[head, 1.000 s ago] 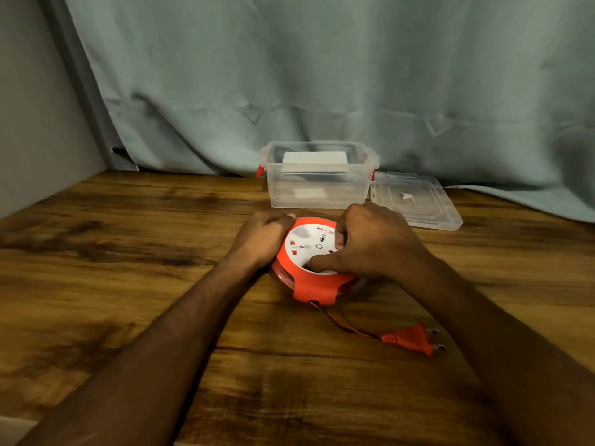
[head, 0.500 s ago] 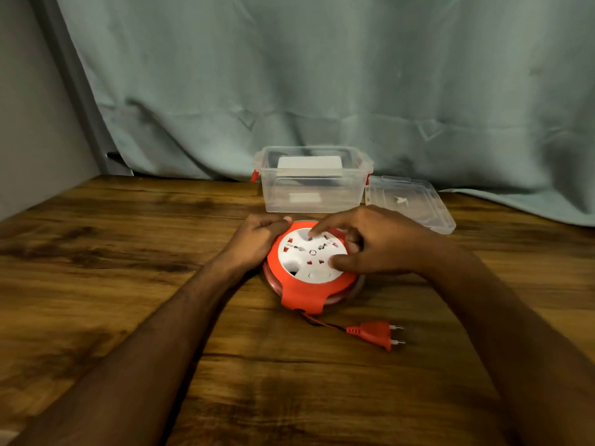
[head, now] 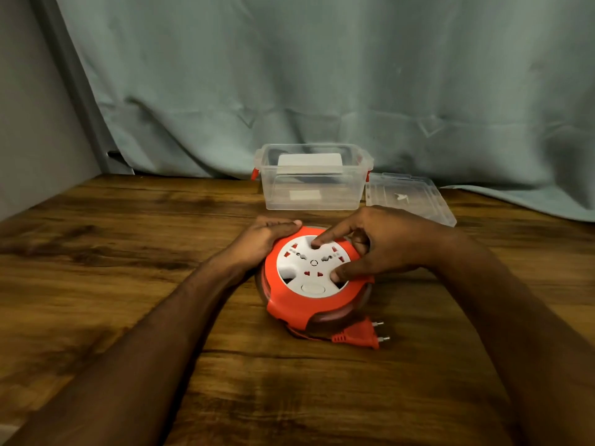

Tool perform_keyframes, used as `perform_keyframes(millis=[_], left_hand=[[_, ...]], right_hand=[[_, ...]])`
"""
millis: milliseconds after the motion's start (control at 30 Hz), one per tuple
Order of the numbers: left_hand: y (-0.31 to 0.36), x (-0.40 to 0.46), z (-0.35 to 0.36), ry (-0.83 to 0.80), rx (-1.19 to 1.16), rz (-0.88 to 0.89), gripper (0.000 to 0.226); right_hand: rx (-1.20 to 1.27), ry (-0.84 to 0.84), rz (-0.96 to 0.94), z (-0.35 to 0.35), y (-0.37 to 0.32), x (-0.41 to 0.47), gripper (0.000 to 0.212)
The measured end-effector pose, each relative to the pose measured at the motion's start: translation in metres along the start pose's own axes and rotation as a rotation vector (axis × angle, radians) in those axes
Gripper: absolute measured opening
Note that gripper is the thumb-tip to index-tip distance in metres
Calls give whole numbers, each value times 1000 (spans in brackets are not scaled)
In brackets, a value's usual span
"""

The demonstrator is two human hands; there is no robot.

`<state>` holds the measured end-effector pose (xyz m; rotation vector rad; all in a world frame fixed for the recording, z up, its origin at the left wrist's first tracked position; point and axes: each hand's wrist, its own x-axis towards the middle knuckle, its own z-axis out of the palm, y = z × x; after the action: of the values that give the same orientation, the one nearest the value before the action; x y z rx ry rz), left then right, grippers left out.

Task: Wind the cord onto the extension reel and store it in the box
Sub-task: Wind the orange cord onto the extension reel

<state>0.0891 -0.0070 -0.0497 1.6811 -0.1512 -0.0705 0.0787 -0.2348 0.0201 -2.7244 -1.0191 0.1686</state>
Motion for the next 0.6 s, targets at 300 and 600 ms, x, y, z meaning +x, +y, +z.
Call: perform_keyframes(millis=[300, 600], left_hand=[[-4, 4, 2, 173, -95, -9, 25], [-15, 14, 8, 439, -23, 69, 24]], right_hand=[[-146, 245, 109, 16, -9, 8, 58], [-184, 381, 262, 28, -14, 16, 60]])
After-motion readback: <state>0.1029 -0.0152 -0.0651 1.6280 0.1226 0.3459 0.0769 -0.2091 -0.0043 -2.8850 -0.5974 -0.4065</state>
